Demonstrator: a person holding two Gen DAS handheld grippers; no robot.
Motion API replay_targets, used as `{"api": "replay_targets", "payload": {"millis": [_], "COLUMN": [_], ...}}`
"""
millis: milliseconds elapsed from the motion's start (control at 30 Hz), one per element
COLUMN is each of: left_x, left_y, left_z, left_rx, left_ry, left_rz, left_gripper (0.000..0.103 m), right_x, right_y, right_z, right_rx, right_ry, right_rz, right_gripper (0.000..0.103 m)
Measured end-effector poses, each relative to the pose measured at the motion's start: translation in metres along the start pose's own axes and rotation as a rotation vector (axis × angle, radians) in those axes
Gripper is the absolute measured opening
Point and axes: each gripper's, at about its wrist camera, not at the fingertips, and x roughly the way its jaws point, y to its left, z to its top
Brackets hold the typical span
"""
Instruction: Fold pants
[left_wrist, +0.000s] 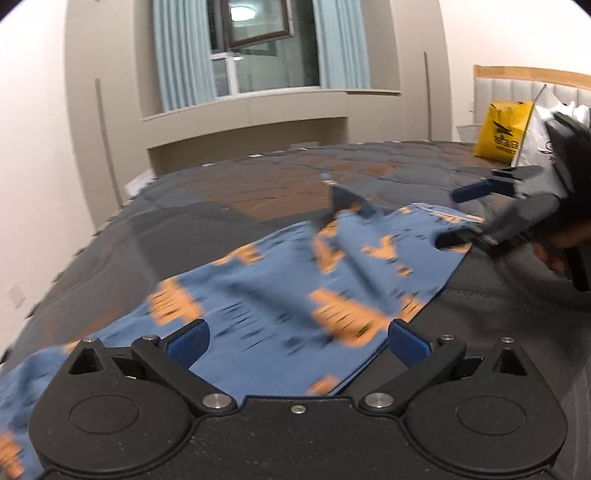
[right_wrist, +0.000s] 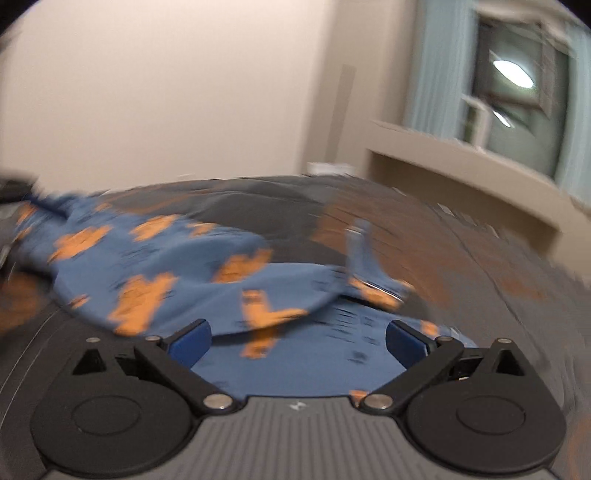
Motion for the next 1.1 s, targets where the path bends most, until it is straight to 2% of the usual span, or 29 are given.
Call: {"api": "replay_targets", "payload": {"millis": [100,267,367,433,467,500,533,667,700,767,800,833,933,1100], "left_x": [0.025,0.055,0.065,0.072,0.075,0.076,0.079,0.086,0.088,0.089,0.089,0.089,0.083,0.065], "left_y": [-0.022,-0.056,-0.070,-0.078,-0.079,-0.081,-0.085,-0.093,-0.095,-0.097,-0.096,-0.094,-0.085,-0.083], "left_z": [0.015,0.034,0.037,0.038,0.038,0.038,0.037,0.032,0.031,0.030,0.030,0.031,0.034,0.040], "left_rx": [-0.020,0.000,0.067,0.110,0.124,0.139,0.159,0.204,0.215,0.226,0.222,0.211,0.159,0.136], "left_ry": [0.004,0.031,0.035,0.050,0.060,0.071,0.086,0.135,0.145,0.148,0.150,0.147,0.123,0.060], "left_rz": [-0.034,-0.023,0.030,0.042,0.042,0.041,0.036,0.001,-0.006,-0.008,-0.001,0.010,-0.006,-0.060], "left_gripper": [0.102,0.101,0.088,0.071,0.065,0.053,0.046,0.040,0.036,0.023,0.008,0.003,0.002,0.002], "right_x": [0.017,0.051,0.072,0.083,0.089,0.096,0.101,0.125,0.128,0.137,0.140,0.140,0.125,0.066], "right_y": [-0.036,-0.071,-0.078,-0.080,-0.081,-0.079,-0.079,-0.076,-0.075,-0.075,-0.076,-0.078,-0.089,-0.119], "right_z": [0.013,0.041,0.056,0.064,0.069,0.073,0.076,0.085,0.085,0.084,0.084,0.083,0.080,0.066], "right_rx": [0.133,0.254,0.245,0.222,0.207,0.196,0.187,0.156,0.154,0.161,0.169,0.178,0.207,0.312], "right_ry": [0.025,0.072,0.094,0.107,0.113,0.118,0.123,0.163,0.168,0.186,0.189,0.188,0.132,0.005], "right_rz": [-0.008,0.041,0.079,0.100,0.094,0.087,0.084,0.068,0.066,0.064,0.055,0.046,0.037,0.013], "right_gripper": [0.103,0.103,0.101,0.092,0.090,0.087,0.081,0.066,0.056,0.025,0.007,0.006,0.001,0.001]}}
